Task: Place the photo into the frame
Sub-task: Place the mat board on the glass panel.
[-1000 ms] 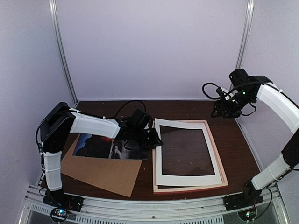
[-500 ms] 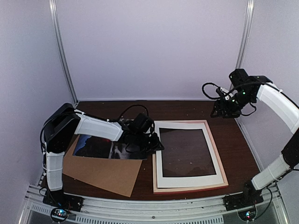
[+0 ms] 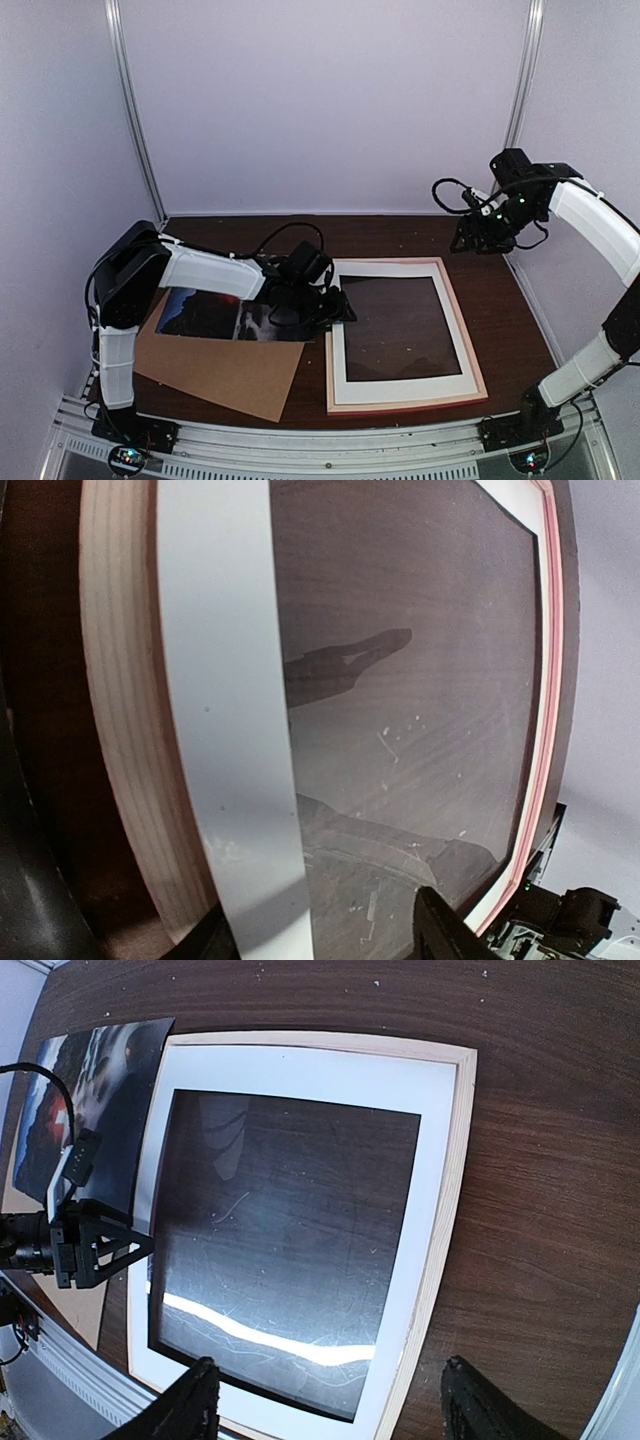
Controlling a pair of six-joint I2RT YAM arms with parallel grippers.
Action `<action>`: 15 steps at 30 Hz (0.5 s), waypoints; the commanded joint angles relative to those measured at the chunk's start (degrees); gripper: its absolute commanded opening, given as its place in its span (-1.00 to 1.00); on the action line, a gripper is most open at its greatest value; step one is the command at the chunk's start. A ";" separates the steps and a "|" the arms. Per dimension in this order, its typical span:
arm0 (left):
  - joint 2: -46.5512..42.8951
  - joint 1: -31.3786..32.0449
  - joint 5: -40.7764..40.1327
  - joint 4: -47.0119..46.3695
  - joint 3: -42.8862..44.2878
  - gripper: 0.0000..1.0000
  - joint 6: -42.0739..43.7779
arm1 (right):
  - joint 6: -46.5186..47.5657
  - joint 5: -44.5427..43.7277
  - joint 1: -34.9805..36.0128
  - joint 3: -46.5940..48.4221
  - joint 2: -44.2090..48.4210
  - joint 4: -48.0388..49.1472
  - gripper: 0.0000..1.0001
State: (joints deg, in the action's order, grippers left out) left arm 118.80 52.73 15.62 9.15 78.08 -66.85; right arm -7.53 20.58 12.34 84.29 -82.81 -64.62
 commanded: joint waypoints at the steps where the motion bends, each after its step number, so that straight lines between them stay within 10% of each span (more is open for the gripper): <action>1: -0.93 0.18 -1.10 4.42 1.26 0.17 3.65 | -0.44 0.21 -0.12 -0.70 0.41 1.16 0.51; 15: -1.20 1.01 -4.11 14.34 6.41 0.23 9.47 | -0.54 0.50 0.01 -1.15 0.23 1.64 0.52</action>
State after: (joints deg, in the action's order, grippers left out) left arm 118.74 53.47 13.91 18.02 82.19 -60.47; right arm -7.73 20.75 12.36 83.81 -82.81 -64.40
